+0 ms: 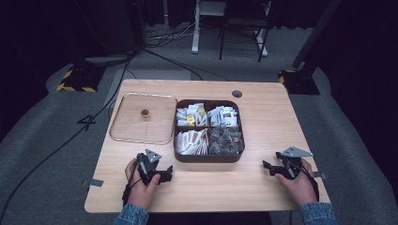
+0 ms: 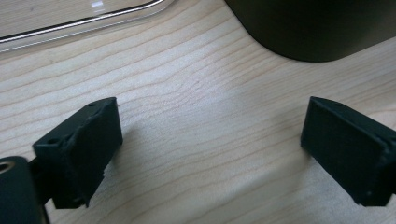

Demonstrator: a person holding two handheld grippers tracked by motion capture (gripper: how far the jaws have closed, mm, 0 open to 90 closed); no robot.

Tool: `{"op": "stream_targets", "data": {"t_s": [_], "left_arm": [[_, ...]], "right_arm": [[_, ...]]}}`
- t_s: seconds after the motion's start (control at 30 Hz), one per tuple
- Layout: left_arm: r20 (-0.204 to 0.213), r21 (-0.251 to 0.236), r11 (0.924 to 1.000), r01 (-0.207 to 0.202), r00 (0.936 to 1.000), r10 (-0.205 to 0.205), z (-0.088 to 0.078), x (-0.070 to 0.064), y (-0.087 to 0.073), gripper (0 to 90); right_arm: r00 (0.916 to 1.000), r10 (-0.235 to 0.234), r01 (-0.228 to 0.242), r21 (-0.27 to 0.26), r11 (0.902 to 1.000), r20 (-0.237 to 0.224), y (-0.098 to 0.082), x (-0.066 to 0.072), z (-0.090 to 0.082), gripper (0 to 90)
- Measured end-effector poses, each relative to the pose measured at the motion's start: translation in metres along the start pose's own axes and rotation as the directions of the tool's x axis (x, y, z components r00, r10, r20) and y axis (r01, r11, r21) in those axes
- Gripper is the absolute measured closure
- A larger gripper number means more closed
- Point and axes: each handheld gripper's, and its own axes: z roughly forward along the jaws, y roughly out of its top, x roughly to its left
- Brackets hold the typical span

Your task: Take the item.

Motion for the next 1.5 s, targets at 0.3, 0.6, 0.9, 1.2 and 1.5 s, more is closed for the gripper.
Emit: {"op": "stream_targets", "data": {"t_s": [0.3, 0.6, 0.9, 1.2, 1.5], "left_arm": [[0.012, 0.014, 0.9998, -0.016, 0.9998, 0.015, 0.002, -0.001, 0.002, 0.8], [0.035, 0.017, 0.9989, -0.044, 0.9984, 0.044, 0.003, 0.001, 0.003, 0.0], [0.040, 0.017, 0.9986, -0.049, 0.9980, 0.049, 0.004, 0.002, 0.004, 0.0], [0.050, 0.016, 0.9981, -0.059, 0.9971, 0.058, 0.005, 0.002, 0.005, 0.0], [0.053, 0.014, 0.9980, -0.062, 0.9967, 0.061, 0.005, 0.002, 0.006, 0.0]], "right_arm": [[0.9996, 0.025, -0.025, 0.000, 0.9997, -0.015, 0.000, 0.003, 0.000, 31.9], [0.9995, 0.025, -0.025, -0.005, 0.9997, -0.021, -0.001, 0.003, -0.001, 33.3], [0.9993, 0.027, -0.026, 0.033, 0.9991, -0.027, 0.004, 0.006, -0.003, 42.3], [0.9923, 0.065, -0.069, -0.039, 0.9969, -0.105, 0.041, 0.018, -0.005, 41.4], [0.9886, 0.060, -0.070, -0.068, 0.9952, -0.138, 0.081, 0.028, -0.008, 42.3]]}}
